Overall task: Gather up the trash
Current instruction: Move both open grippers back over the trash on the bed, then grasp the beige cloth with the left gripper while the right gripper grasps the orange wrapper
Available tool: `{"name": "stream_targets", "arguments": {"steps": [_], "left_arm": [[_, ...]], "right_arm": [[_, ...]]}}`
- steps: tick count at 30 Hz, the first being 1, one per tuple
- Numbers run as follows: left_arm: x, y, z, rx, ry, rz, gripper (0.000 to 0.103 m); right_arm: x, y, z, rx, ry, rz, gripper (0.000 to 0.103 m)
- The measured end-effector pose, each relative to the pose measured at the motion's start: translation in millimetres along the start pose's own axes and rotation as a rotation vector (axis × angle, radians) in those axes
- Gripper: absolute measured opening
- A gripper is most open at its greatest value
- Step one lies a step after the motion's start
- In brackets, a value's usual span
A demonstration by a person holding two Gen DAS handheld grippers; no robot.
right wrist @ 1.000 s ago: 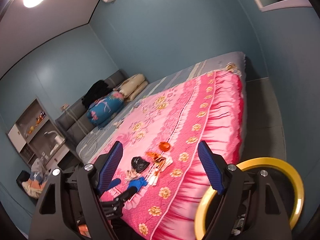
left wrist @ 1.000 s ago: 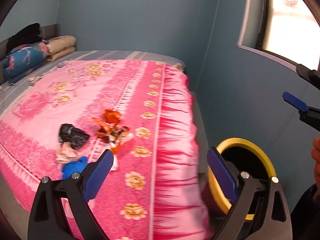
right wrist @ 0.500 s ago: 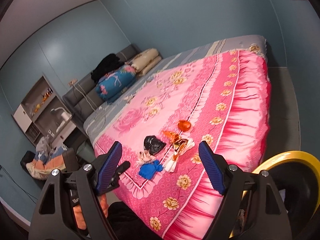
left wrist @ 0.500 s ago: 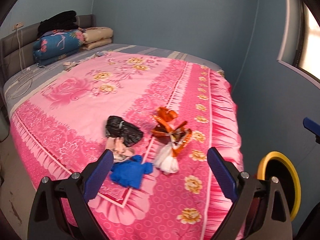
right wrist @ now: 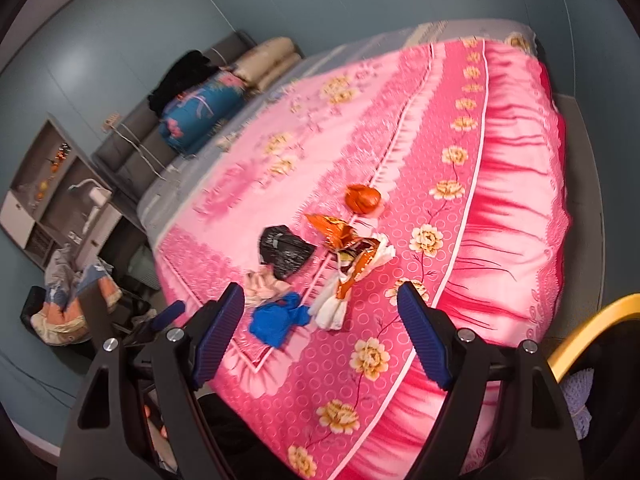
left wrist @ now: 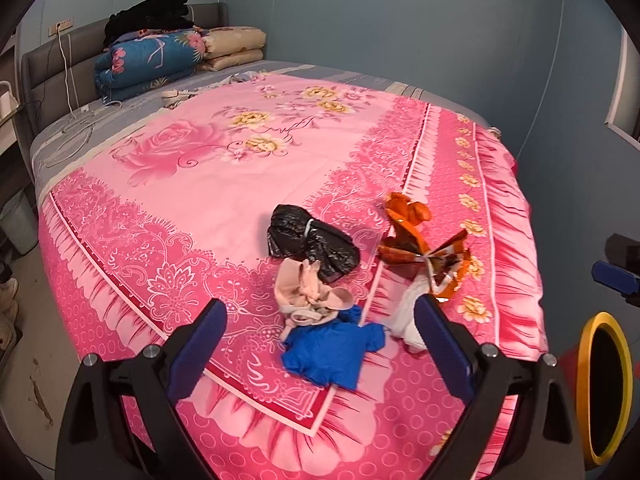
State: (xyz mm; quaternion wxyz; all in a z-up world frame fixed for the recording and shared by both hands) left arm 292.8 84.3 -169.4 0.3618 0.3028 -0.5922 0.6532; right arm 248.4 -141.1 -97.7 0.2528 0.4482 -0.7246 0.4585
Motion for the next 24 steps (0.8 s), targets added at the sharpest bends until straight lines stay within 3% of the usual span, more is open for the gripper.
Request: {"name": "stream_targets", "arguments": {"steps": [9, 19, 23, 24], "left_arm": [[-43.3, -8.9, -22.7, 0.045, -0.018, -0.053, 0.091], [-82.1, -19.8, -27.4, 0.042, -0.012, -0.094, 0.091], [-93.9, -18.9, -26.2, 0.043, 0.001, -0.104, 0.09], [-96.6, -19.0, -25.3, 0.042, 0.009, -0.106, 0.086]], "right_arm": [[-91.8, -23.1, 34.3, -0.089, 0.069, -0.1, 0.075], [-138.8, -32.1, 43.6, -0.119, 0.086, -0.143, 0.072], [-153.2, -30.0, 39.0, -0.109, 0.094, -0.163, 0.065], [-154.5, -29.5, 37.6, -0.103, 0.099, -0.164, 0.062]]}}
Point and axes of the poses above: each gripper's, at about its wrist camera, not at the fingertips, and x roughly against the way its jaws point, z to its right, y to its underside, the point moved 8 cm from there along -x, roughly the way its jaws point, and after that the axes turned 10 degrees about -z, right-handed, at the moved point
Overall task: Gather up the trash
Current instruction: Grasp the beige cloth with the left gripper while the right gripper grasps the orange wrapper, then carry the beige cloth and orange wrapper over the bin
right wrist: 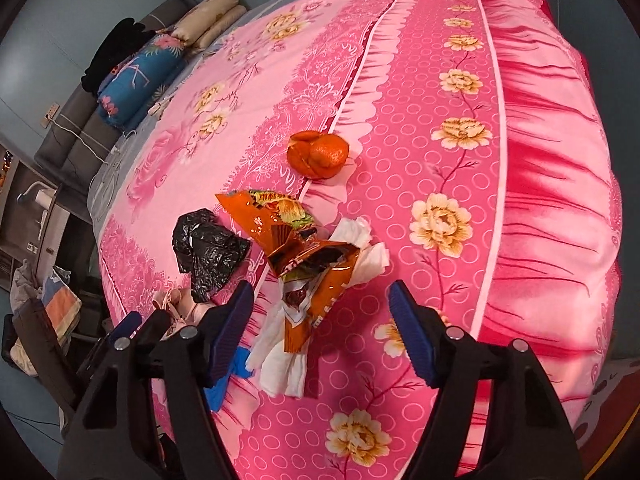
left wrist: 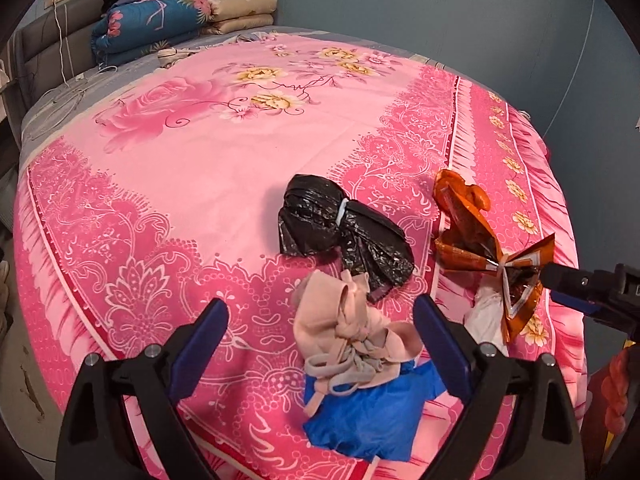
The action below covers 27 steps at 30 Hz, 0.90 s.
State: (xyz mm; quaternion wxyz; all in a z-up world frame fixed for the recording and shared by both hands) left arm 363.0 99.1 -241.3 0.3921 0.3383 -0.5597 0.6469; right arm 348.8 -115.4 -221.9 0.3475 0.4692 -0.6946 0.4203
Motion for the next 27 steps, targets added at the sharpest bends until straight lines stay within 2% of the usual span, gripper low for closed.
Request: {"name": "stream_targets", "arguments": {"steps": [2, 3, 4, 5, 6, 7, 8, 9, 15, 27], "left_arm": [[-5.3, -0.6, 1.0, 0.001, 0.015, -0.008, 0.078], [-7.6, -0.7, 1.7, 0.0, 0.016, -0.013, 0.067], [-10.9, -0.2, 3.0, -0.005, 0.02, -0.023, 0.051], [-13.7, 0.7, 3.6, -0.008, 0.021, -0.031, 0.043], [-17.1, 2.0, 3.9, -0.006, 0.021, -0.04, 0.031], [-20.0, 3.6, 4.1, 0.001, 0.03, -0.046, 0.025], [-21.5, 4.8, 4.6, 0.006, 0.041, -0.049, 0.024], [-21.5, 5.3, 3.9, 0.007, 0.036, -0.044, 0.022], [-15.8, 6.5, 1.9, 0.012, 0.052, -0.039, 0.017], [18.7, 9.2, -12.8, 0.048, 0.091, 0.004, 0.016]], "right_arm": [[-3.6, 0.8, -2.9, 0.013, 0.016, 0.0, 0.057], [-5.3, 1.9, -3.8, 0.015, 0.021, -0.001, 0.052], [-6.4, 3.1, -4.6, 0.018, 0.026, -0.003, 0.048], [-8.3, 4.0, -5.0, 0.022, 0.031, -0.007, 0.041], [-10.6, 4.8, -5.1, 0.025, 0.036, -0.013, 0.033], [-11.4, 5.2, -4.8, 0.025, 0.039, -0.016, 0.027], [-13.0, 5.7, -4.4, 0.025, 0.044, -0.021, 0.015], [-13.8, 5.9, -3.8, 0.02, 0.037, -0.022, 0.014], [-11.8, 5.1, -8.0, 0.04, 0.005, -0.005, 0.008], [27.2, 5.4, -25.0, 0.077, -0.024, 0.08, 0.004]]}}
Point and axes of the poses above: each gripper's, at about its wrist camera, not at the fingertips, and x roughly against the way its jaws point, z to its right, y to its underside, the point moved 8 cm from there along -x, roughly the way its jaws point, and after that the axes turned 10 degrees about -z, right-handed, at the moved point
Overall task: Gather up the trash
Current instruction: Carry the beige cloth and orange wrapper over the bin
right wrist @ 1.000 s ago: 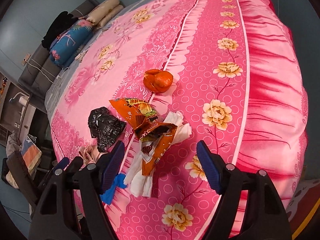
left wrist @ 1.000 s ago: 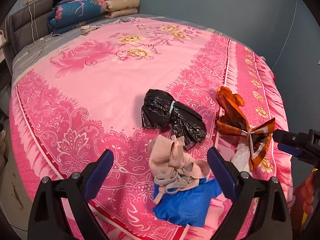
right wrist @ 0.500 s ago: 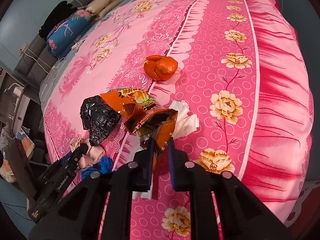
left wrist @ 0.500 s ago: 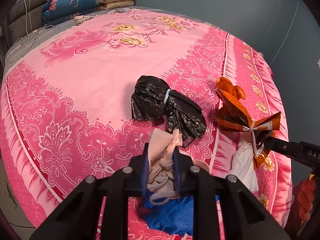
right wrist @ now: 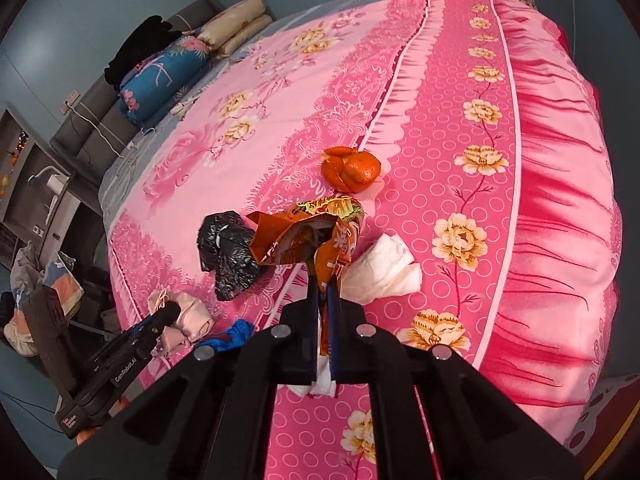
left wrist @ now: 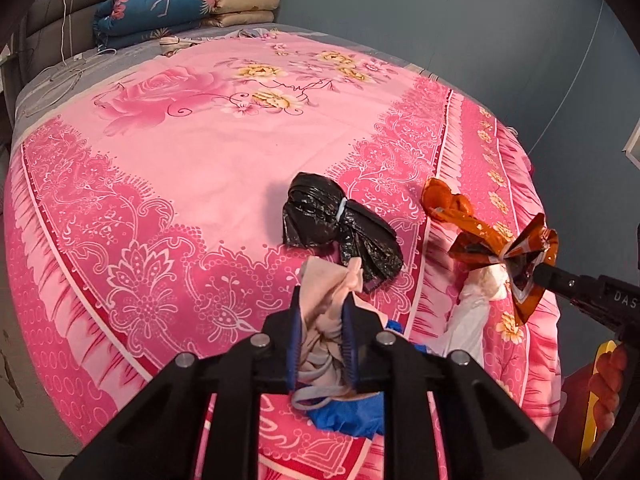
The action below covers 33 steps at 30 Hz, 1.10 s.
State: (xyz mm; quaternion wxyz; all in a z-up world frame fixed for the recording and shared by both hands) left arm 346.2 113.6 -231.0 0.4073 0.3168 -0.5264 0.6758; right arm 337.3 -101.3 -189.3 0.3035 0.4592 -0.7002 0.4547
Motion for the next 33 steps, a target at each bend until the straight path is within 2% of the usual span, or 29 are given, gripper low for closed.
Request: {"name": "stream_targets", "arguments": {"steps": [11, 19, 33], "left_arm": [[36.6, 3.3, 6.4, -0.01, 0.02, 0.054, 0.016], [62.0, 8.2, 24.3, -0.033, 0.036, 0.089, 0.016], [109.6, 20.2, 88.3, -0.132, 0.106, 0.145, 0.016]], "right_arm": [[55.7, 6.0, -18.9, 0.037, -0.084, 0.055, 0.004], [107.2, 18.9, -24.6, 0.081, -0.103, 0.125, 0.004], [203.4, 43.6, -8.2, 0.115, -0.105, 0.262, 0.004]]}}
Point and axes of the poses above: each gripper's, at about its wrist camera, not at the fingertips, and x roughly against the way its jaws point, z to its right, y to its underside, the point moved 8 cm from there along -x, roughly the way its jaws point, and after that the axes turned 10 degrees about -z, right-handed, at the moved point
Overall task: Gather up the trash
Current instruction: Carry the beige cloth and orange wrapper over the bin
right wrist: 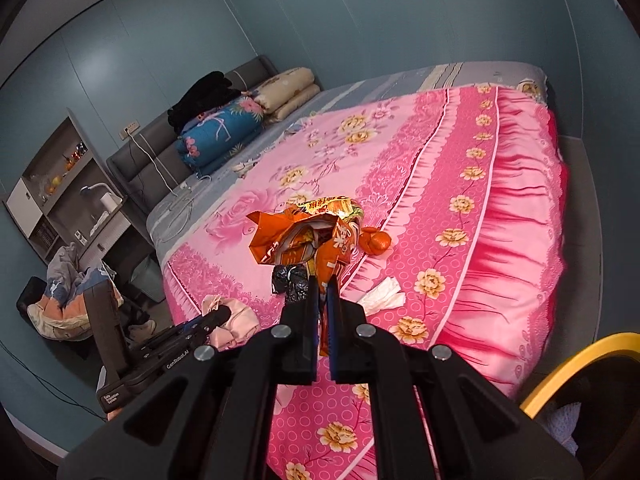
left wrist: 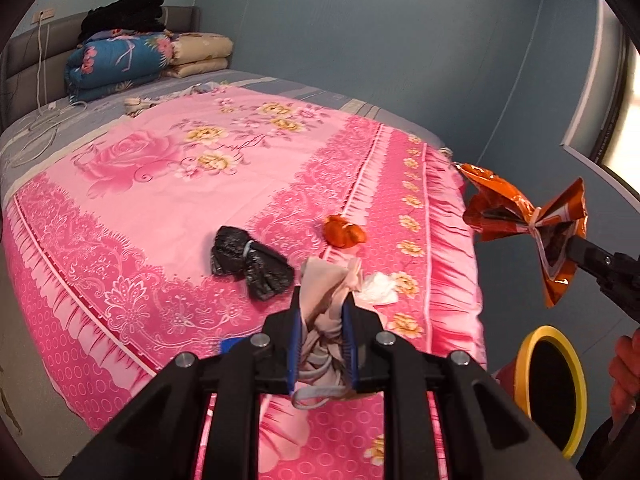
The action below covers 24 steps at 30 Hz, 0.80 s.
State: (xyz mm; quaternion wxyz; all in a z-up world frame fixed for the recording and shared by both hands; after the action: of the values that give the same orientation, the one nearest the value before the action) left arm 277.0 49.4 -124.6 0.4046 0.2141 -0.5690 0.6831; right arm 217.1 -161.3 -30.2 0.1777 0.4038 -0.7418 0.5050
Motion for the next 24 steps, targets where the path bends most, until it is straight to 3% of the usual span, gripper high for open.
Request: {"name": "stream_targets", "arguments": {"steps": [13, 24], "left_arm": [[42.1, 7.2, 93.6, -0.153, 0.1, 0.055, 0.016], [57.9, 25.7, 172.4, -0.285, 0.191, 0.053, 0.016]], "right_arm": [[96.8, 14.9, 29.2, -0.009, 0.014, 0.134, 0.004], [172.6, 27.7, 58.7, -0.043, 0.049, 0.251, 0.004]]}}
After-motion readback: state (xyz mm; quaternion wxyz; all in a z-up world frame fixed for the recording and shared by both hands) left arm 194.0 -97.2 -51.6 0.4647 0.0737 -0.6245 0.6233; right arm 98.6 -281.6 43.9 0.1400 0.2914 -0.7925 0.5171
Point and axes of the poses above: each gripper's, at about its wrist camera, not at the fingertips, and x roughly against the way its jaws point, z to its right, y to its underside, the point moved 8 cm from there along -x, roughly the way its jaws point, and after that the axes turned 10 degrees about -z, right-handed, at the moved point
